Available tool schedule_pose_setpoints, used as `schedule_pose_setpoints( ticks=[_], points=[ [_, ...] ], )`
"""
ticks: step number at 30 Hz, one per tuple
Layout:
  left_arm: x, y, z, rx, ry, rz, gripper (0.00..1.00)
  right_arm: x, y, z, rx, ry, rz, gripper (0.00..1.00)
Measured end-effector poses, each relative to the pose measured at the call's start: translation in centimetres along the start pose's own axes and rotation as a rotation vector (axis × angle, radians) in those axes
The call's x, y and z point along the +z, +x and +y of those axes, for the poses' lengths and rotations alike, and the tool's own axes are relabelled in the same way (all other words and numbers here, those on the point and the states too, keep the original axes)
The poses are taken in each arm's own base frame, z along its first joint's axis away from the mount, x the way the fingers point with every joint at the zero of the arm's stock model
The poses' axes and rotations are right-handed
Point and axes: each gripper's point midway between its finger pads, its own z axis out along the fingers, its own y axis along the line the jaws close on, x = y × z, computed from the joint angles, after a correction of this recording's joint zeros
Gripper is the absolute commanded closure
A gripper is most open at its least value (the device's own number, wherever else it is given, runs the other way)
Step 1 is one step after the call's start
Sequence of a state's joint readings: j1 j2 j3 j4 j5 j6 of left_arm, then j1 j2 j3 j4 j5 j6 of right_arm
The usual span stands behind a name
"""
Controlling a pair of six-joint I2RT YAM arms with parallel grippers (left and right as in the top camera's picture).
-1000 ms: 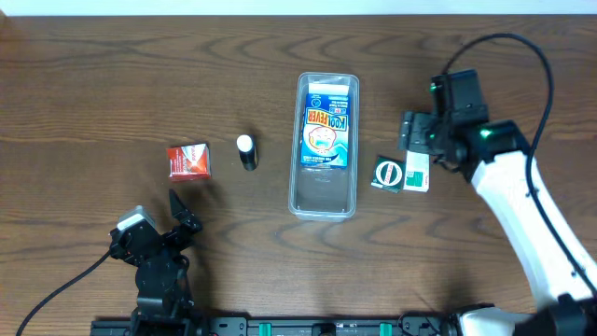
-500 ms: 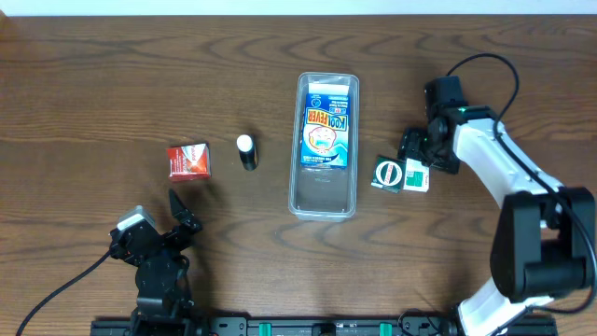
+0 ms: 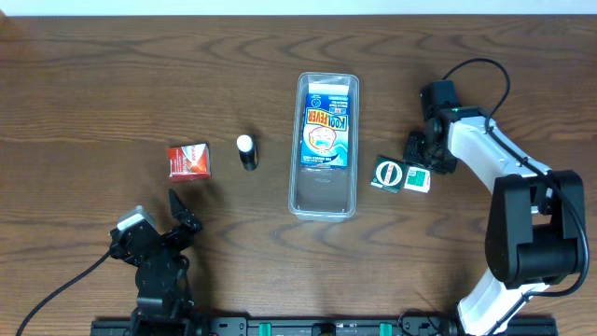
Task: Pack container
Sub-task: 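Move the right gripper to the white-green box and grasp it, then carry the white-green box over the container and lower it in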
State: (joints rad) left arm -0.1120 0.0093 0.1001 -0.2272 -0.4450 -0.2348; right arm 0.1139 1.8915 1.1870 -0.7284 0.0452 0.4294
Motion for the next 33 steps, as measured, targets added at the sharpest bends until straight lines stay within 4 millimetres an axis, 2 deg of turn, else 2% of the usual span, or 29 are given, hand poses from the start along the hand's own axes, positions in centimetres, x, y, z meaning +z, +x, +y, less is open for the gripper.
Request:
schedule_pose_setpoints(
  ticks=[6, 9, 11, 14, 18, 20, 22, 25, 26, 28, 30, 33],
  points=[
    [0.0, 0.0, 0.0, 0.0, 0.0, 0.0, 0.02, -0.8, 0.0, -0.3, 0.005, 0.0, -0.005, 0.65],
    [0.0, 0.0, 0.0, 0.0, 0.0, 0.0, 0.02, -2.9, -0.2, -0.2, 0.007, -0.018, -0.04, 0.65],
    [0.0, 0.0, 0.0, 0.0, 0.0, 0.0, 0.02, -5.4, -0.8, 0.1, 0.006, -0.051, -0.099, 0.65],
    [0.0, 0.0, 0.0, 0.0, 0.0, 0.0, 0.02, -10.5, -1.5, 1.6, -0.015, -0.135, -0.232, 0.65],
    [0.0, 0.0, 0.0, 0.0, 0.0, 0.0, 0.02, -17.5, -1.2, 5.9, -0.108, -0.292, -0.413, 0.64],
    [0.0, 0.0, 0.0, 0.0, 0.0, 0.0, 0.02, -19.8, -0.7, 8.3, -0.165, -0.364, -0.476, 0.65],
    [0.0, 0.0, 0.0, 0.0, 0.0, 0.0, 0.02, -21.2, 0.0, 10.9, -0.221, -0.426, -0.514, 0.64],
    [0.0, 0.0, 0.0, 0.0, 0.0, 0.0, 0.02, -21.7, 0.8, 14.3, -0.288, -0.49, -0.543, 0.64],
    [0.0, 0.0, 0.0, 0.0, 0.0, 0.0, 0.02, -21.5, 1.0, 15.7, -0.312, -0.508, -0.548, 0.64],
    [0.0, 0.0, 0.0, 0.0, 0.0, 0.0, 0.02, -20.8, 0.9, 17.1, -0.325, -0.52, -0.551, 0.64],
    [0.0, 0.0, 0.0, 0.0, 0.0, 0.0, 0.02, -19.2, 0.3, 18.6, -0.319, -0.528, -0.551, 0.64],
    [0.0, 0.0, 0.0, 0.0, 0.0, 0.0, 0.02, -15.8, -0.7, 20.0, -0.293, -0.513, -0.525, 0.62]
  ],
)
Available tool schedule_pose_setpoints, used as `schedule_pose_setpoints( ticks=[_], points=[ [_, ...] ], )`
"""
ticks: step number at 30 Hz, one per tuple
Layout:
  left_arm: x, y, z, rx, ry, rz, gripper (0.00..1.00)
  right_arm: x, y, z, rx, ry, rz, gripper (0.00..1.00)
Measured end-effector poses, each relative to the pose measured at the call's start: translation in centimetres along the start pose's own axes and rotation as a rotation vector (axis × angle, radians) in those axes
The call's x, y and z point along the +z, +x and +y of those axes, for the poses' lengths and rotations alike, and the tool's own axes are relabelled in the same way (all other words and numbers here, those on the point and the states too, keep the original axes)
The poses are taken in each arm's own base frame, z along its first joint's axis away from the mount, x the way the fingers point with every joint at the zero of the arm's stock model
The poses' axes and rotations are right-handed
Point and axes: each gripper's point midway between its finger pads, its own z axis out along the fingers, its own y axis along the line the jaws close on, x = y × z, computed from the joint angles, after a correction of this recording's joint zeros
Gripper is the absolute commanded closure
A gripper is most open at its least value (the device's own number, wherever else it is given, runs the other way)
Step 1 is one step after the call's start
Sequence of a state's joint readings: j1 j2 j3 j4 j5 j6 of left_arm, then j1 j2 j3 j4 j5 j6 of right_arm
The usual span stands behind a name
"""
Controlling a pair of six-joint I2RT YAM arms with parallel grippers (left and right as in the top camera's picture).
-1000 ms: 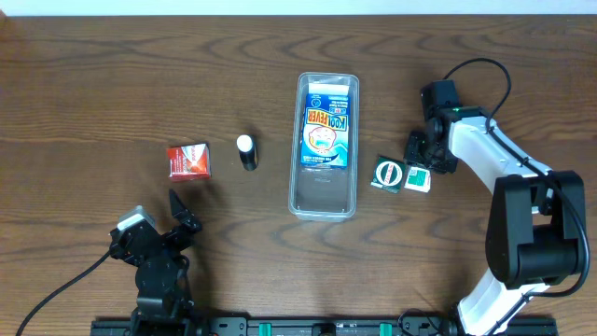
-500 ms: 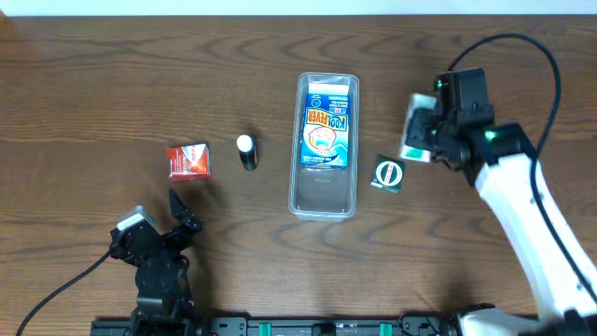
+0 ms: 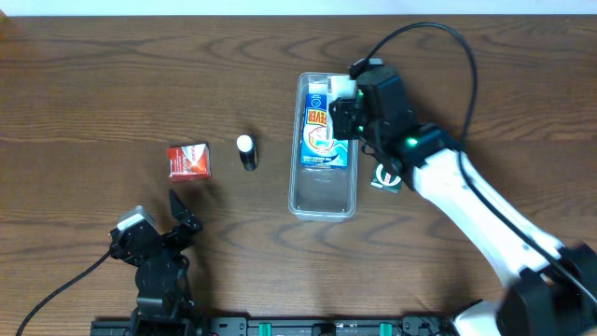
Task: Pack container
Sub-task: 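Carry the white-green box over the container and lower it in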
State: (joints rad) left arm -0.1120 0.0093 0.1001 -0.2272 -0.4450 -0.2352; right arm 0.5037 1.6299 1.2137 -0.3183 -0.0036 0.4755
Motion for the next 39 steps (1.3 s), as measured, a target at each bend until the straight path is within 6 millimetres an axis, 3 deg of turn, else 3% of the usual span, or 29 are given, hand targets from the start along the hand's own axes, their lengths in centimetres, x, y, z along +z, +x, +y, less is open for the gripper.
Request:
schedule_pose_setpoints(
  ticks=[4, 7, 16, 18, 22, 26, 32, 39],
  points=[
    [0.0, 0.0, 0.0, 0.0, 0.0, 0.0, 0.02, 4.1, 1.1, -0.2, 0.033, -0.013, 0.018, 0.62],
    [0.0, 0.0, 0.0, 0.0, 0.0, 0.0, 0.02, 6.0, 1.9, -0.2, 0.061, -0.029, 0.034, 0.62],
    [0.0, 0.0, 0.0, 0.0, 0.0, 0.0, 0.02, 8.0, 1.5, 1.0, 0.098, -0.107, 0.0, 0.34],
    [0.0, 0.0, 0.0, 0.0, 0.0, 0.0, 0.02, 7.9, 1.2, 1.3, 0.096, -0.126, -0.012, 0.4],
    [0.0, 0.0, 0.0, 0.0, 0.0, 0.0, 0.02, 7.9, 1.5, 1.4, 0.093, -0.13, 0.004, 0.69],
    [0.0, 0.0, 0.0, 0.0, 0.0, 0.0, 0.02, 8.0, 2.9, 0.6, 0.102, -0.093, 0.062, 0.83],
    [0.0, 0.0, 0.0, 0.0, 0.0, 0.0, 0.02, 8.0, 4.1, -1.5, 0.107, 0.015, 0.094, 0.95],
    [0.0, 0.0, 0.0, 0.0, 0.0, 0.0, 0.02, 7.9, 4.2, -2.9, 0.096, 0.089, 0.085, 0.99]
  ],
)
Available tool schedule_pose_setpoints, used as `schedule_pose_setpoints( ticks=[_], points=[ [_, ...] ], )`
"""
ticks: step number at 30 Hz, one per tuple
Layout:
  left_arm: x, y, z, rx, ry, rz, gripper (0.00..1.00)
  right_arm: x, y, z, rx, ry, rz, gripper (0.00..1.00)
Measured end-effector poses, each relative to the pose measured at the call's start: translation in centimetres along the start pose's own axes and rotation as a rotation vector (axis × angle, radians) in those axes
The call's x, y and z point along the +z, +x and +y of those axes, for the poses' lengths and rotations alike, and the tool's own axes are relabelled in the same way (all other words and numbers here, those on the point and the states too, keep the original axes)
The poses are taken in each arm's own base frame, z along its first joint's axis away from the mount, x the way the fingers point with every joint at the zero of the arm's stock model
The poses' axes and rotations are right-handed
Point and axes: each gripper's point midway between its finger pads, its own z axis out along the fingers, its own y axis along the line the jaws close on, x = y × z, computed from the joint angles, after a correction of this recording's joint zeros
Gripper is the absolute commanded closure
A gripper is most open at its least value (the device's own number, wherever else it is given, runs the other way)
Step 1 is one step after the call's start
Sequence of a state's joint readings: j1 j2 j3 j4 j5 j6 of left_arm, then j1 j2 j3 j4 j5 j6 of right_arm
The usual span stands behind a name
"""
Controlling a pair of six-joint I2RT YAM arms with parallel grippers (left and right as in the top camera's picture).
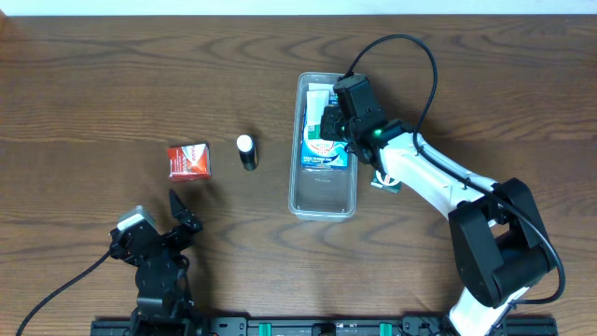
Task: Pack container
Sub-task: 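Carry the white-green box over the container and lower it in, then release the white-green box and withdraw the right gripper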
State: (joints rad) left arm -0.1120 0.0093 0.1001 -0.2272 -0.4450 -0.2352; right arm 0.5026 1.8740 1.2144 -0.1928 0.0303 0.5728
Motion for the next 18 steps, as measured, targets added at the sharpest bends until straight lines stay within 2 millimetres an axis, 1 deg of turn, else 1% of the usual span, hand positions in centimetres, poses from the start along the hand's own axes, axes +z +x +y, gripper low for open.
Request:
schedule_pose_setpoints(
  ticks=[5, 11, 14, 18],
  points=[
    [0.0, 0.0, 0.0, 0.0, 0.0, 0.0, 0.02, 0.3, 0.0, -0.4, -0.001, 0.022, -0.008, 0.99],
    [0.0, 0.0, 0.0, 0.001, 0.0, 0.0, 0.02, 2.3, 1.6, -1.7, -0.01, 0.065, 0.036, 0.98],
    [0.0, 0.0, 0.0, 0.0, 0.0, 0.0, 0.02, 2.5, 1.1, -0.9, -0.039, 0.025, 0.016, 0.96],
    [0.0, 0.0, 0.0, 0.0, 0.0, 0.0, 0.02, 2.7, 0.3, 1.1, -0.123, -0.069, -0.015, 0.94]
  ],
)
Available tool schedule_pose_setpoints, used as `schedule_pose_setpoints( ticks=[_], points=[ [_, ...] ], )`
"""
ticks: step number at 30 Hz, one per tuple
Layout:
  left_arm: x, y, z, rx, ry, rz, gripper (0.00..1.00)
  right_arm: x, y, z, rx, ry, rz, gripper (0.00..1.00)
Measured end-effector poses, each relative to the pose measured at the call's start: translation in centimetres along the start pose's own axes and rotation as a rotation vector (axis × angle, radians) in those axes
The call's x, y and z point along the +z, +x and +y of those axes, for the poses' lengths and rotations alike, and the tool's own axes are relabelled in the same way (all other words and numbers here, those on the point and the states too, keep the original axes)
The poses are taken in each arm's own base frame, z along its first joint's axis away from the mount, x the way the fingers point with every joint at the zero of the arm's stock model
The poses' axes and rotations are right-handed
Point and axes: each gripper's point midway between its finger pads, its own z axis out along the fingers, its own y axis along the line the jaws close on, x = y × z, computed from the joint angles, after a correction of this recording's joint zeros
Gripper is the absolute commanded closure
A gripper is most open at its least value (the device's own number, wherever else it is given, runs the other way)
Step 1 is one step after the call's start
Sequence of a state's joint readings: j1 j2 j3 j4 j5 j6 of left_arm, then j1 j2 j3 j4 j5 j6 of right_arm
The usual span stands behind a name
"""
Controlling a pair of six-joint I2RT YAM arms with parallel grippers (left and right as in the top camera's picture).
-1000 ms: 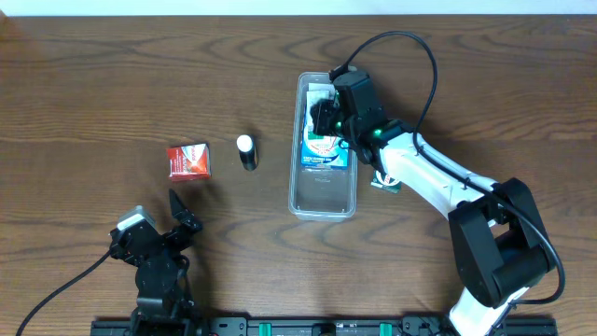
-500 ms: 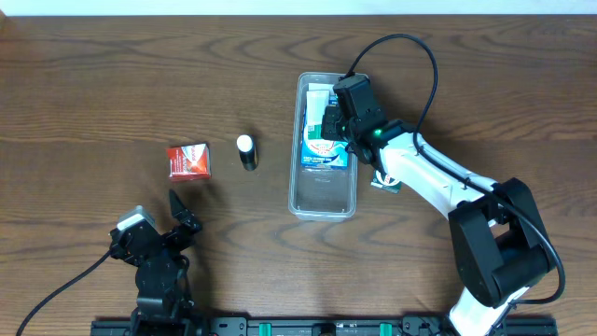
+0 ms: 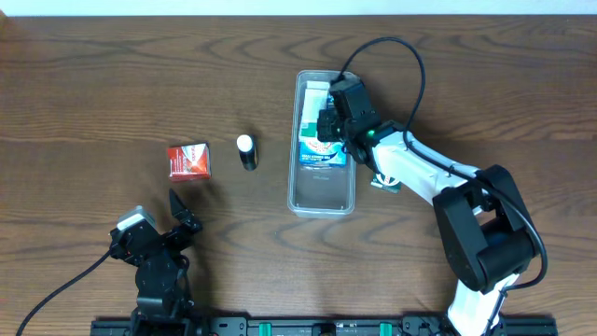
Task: Pack container
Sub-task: 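Release the white-green box and withdraw the right gripper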
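Note:
A clear plastic container [image 3: 322, 207] stands in the middle of the table with a blue printed packet [image 3: 315, 154] lying in it. My right gripper [image 3: 326, 121] reaches low into the container's far half, over the packet. A small white-and-green box [image 3: 315, 96] shows at the far end, right by the fingers; the arm hides whether they still hold it. A red packet [image 3: 188, 161] and a black tube with a white cap [image 3: 246, 151] lie left of the container. My left gripper [image 3: 182, 215] rests open near the front left, holding nothing.
A green-and-white packet with a round logo [image 3: 385, 180] lies just right of the container, mostly under my right arm. The right arm's black cable arcs above the container's far right corner. Bare wood lies around the objects.
My right gripper has shifted slightly left and toward the far end inside the container. The left arm and the loose objects have not moved.
My right gripper was at the right of the table beside two small green-and-white items. Then it was over the container's far end with the white-and-green box in it, one item left behind. Then it was low inside the container, where it stays.

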State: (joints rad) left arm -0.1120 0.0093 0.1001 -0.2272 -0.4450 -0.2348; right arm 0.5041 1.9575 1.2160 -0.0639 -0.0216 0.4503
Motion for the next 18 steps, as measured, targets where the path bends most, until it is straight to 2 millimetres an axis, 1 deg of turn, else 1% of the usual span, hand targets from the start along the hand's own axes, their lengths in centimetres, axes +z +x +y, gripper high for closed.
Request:
schedule_pose_setpoints(
  ticks=[4, 7, 10, 14, 16, 18],
  points=[
    [0.0, 0.0, 0.0, 0.0, 0.0, 0.0, 0.02, 0.0, -0.1, 0.9, -0.046, -0.042, 0.0, 0.95],
    [0.0, 0.0, 0.0, 0.0, 0.0, 0.0, 0.02, 0.0, 0.0, 1.1, -0.061, -0.055, 0.005, 0.9],
    [0.0, 0.0, 0.0, 0.0, 0.0, 0.0, 0.02, 0.0, 0.2, 1.1, -0.086, -0.058, 0.01, 0.78],
    [0.0, 0.0, 0.0, 0.0, 0.0, 0.0, 0.02, -0.3, 0.6, 0.6, -0.098, -0.045, 0.036, 0.68],
    [0.0, 0.0, 0.0, 0.0, 0.0, 0.0, 0.02, -1.0, 0.4, 0.3, -0.099, -0.045, 0.045, 0.58],
    [0.0, 0.0, 0.0, 0.0, 0.0, 0.0, 0.02, -2.7, -0.4, 0.1, -0.111, -0.044, 0.041, 0.47]
  ],
)
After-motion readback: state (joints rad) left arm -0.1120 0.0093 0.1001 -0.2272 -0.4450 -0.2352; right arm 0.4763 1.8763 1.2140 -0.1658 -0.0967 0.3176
